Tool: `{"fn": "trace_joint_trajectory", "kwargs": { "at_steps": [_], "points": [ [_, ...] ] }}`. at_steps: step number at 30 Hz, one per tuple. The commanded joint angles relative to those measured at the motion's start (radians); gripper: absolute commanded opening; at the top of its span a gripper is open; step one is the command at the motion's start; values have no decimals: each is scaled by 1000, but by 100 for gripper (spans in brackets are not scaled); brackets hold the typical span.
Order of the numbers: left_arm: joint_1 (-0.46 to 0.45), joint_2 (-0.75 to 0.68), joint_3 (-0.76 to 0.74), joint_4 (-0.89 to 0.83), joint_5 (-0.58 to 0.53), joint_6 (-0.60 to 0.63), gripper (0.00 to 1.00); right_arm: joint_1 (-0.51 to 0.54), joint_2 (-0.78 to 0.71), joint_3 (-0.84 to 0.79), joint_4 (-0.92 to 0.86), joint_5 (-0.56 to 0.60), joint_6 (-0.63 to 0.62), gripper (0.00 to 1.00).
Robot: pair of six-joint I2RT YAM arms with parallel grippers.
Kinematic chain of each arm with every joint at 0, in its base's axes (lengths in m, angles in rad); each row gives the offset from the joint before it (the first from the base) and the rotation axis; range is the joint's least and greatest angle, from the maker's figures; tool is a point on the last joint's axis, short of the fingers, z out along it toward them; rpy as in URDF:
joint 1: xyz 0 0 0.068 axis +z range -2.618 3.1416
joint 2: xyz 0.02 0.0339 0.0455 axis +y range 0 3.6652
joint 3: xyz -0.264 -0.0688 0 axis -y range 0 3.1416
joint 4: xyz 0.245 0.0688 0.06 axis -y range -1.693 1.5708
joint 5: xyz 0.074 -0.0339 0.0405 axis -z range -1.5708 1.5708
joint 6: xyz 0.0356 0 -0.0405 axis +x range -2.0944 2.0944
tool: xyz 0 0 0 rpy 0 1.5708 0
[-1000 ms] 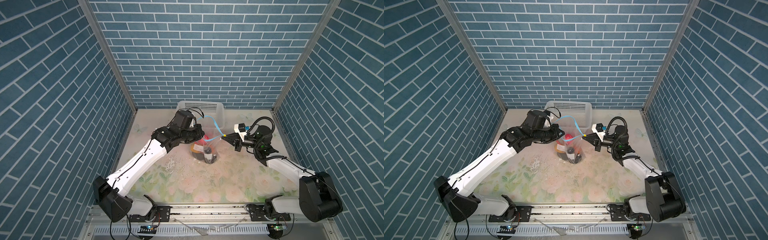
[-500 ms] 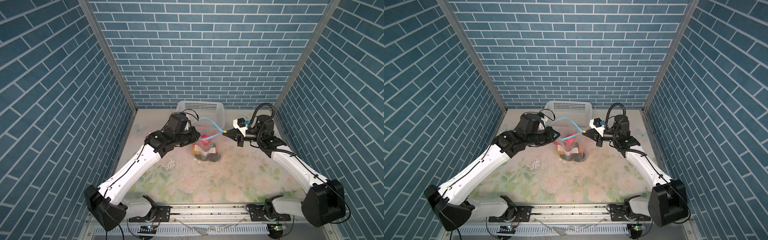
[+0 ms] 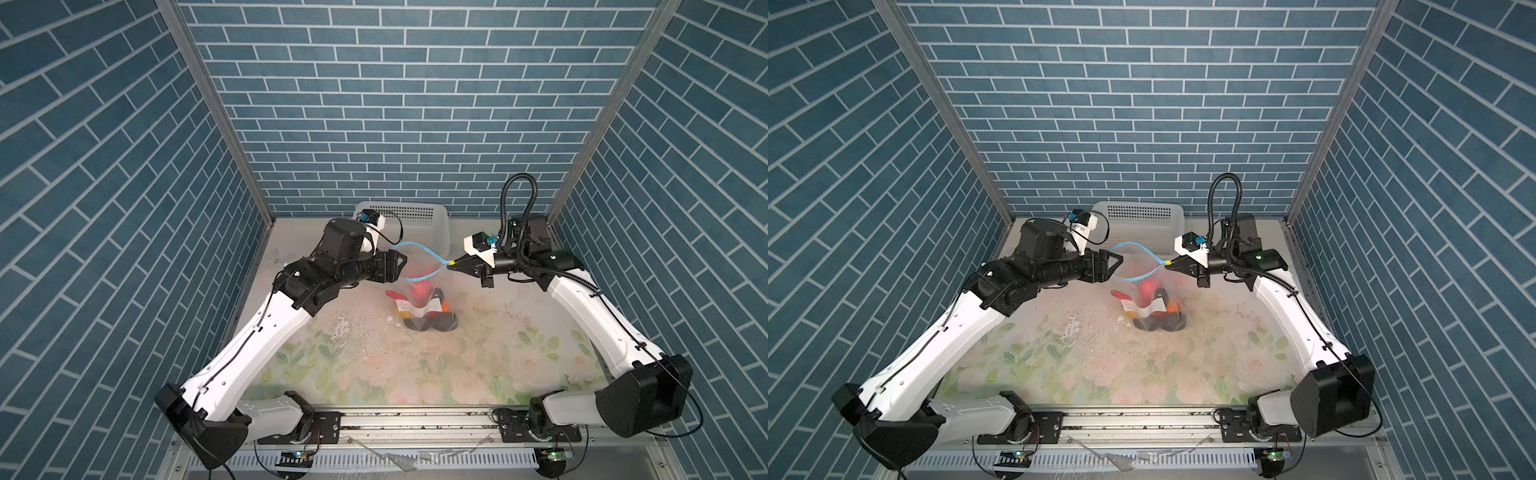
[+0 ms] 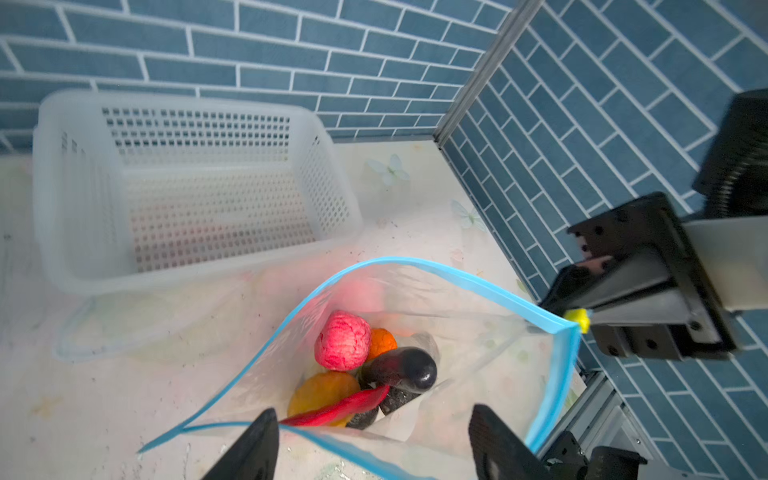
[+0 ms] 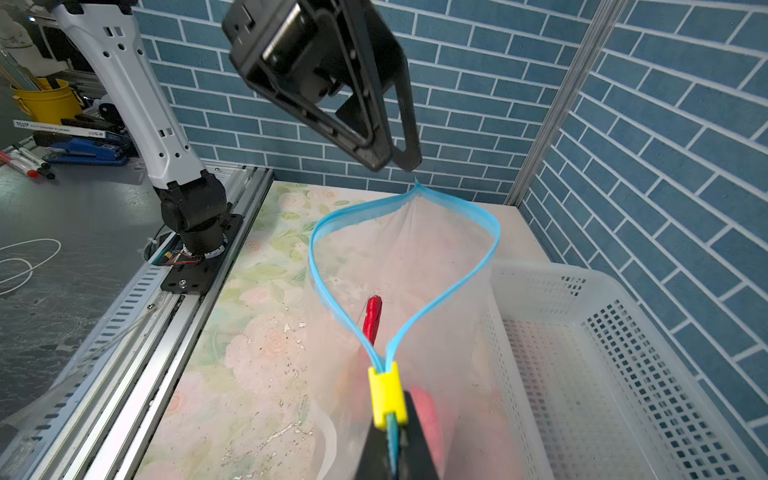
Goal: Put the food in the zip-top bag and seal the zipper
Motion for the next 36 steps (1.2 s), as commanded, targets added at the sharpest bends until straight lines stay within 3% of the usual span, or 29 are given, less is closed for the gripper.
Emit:
{"fn": "trace_joint_trajectory", "kwargs": {
  "at_steps": [1, 8, 15, 24, 36],
  "points": [
    [4, 65, 93, -37, 107, 244, 75, 0, 42, 119, -237, -55, -207, 0],
    [-15, 191, 222, -38, 298, 423, 75, 0, 118, 276, -473, -38, -372, 0],
    [-116, 284, 322, -63, 316, 576, 69, -6, 197, 407, -677, -28, -493, 0],
    [-143, 325, 350, -23, 279, 589, 63, -29, 248, 489, -780, -37, -557, 0],
    [-168, 385, 337, 74, 288, 541, 59, -46, 256, 506, -781, -69, -574, 0]
  ]
}}
